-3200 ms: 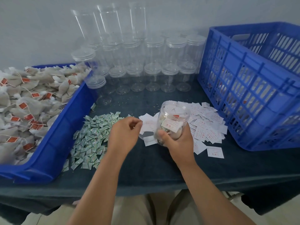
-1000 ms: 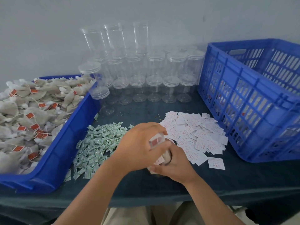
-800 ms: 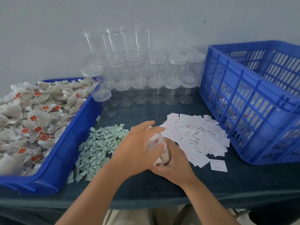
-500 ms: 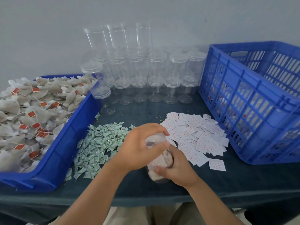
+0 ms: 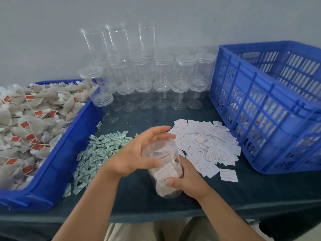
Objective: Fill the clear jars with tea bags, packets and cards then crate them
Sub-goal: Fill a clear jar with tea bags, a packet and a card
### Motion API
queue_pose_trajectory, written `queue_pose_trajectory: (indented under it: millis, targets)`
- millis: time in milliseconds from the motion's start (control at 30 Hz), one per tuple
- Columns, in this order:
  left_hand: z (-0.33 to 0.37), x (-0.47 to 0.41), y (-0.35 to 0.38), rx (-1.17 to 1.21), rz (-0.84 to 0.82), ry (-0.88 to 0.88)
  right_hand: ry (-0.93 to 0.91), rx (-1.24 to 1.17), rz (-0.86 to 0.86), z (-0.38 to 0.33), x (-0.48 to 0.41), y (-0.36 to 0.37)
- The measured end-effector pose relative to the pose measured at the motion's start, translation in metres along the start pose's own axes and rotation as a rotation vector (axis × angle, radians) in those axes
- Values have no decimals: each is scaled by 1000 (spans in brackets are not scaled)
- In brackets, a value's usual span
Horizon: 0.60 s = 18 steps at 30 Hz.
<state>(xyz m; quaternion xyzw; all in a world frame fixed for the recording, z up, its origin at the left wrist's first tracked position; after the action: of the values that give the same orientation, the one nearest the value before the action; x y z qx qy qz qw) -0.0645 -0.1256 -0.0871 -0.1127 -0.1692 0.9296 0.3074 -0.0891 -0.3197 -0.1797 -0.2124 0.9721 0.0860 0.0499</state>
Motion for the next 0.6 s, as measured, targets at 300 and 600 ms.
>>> queue_pose_trajectory:
  millis: [300, 600]
  targets:
    - [-15, 8, 32, 300, 484, -88, -148, 235, 202, -5, -5, 9]
    - [-11, -6, 30, 454, 310, -67, -150, 102, 146, -3, 5, 5]
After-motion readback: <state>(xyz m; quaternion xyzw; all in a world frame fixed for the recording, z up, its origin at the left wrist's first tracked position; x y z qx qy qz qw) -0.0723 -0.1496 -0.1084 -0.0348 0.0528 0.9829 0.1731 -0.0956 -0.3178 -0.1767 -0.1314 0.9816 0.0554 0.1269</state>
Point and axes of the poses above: each hand's wrist, its own x-axis away from the middle knuckle, its own y-axis out of the palm, z = x × y, the point moved 2 cm from there along -x, towards the middle knuckle, and after that the axes turned 7 degrees about -x, right-handed, at the moved point
